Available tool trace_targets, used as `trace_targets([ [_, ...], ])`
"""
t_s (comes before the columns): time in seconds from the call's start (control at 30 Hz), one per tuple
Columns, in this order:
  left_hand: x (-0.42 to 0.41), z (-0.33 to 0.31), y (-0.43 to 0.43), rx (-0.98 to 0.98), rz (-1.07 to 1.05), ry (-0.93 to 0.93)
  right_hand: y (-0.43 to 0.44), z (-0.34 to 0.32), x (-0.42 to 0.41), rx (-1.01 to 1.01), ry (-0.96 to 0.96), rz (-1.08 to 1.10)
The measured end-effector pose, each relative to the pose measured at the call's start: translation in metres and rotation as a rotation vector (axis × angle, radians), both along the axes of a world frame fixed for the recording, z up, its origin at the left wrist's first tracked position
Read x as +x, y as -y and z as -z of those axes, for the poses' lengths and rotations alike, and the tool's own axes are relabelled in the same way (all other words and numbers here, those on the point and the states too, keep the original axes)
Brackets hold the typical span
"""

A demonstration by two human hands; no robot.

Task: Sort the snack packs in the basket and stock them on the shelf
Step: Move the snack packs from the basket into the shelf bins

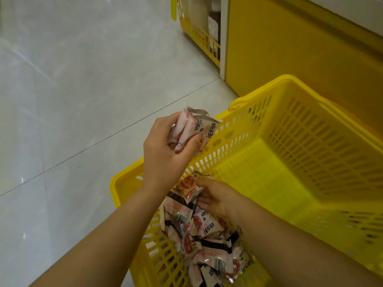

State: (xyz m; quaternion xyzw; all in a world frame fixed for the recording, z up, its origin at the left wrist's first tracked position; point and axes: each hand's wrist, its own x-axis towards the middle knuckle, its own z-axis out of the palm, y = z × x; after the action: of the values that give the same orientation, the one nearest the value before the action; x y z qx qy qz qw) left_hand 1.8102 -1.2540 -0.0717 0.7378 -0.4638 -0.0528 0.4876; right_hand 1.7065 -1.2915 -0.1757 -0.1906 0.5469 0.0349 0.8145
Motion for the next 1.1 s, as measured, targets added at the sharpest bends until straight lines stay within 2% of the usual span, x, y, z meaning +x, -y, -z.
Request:
trace_targets([
  [0.13, 0.000, 0.001, 0.000, 0.007, 0.002, -0.014, -0.003, -0.004, 0.011, 0.022, -0.075, -0.052],
  [0.37, 0.001, 0.001, 0.001, -0.003, 0.007, -0.034, -0.009, -0.005, 0.026, -0.070, -0.178, -0.029],
  [0.5, 0.001, -0.002, 0.003, 0.009, 0.007, -0.076, -0.012, -0.012, 0.014, -0.162, -0.170, 0.075],
  [0.67, -0.004, -0.011, 0.004, 0.032, -0.019, -0.225, -0.007, -0.039, -0.038, -0.301, -0.051, 0.283],
  [0.83, -0.027, -0.037, 0.014, 0.026, 0.022, -0.511, 0.029, -0.109, -0.094, -0.470, 0.264, 0.514],
  [1.0, -0.071, -0.088, 0.024, -0.077, 0.135, -0.832, 0.044, -0.203, -0.137, -0.856, 0.377, 0.456],
  [1.1, -0.112, -0.126, 0.025, -0.123, 0.265, -0.876, 0.031, -0.257, -0.155, -1.032, 0.425, 0.387],
])
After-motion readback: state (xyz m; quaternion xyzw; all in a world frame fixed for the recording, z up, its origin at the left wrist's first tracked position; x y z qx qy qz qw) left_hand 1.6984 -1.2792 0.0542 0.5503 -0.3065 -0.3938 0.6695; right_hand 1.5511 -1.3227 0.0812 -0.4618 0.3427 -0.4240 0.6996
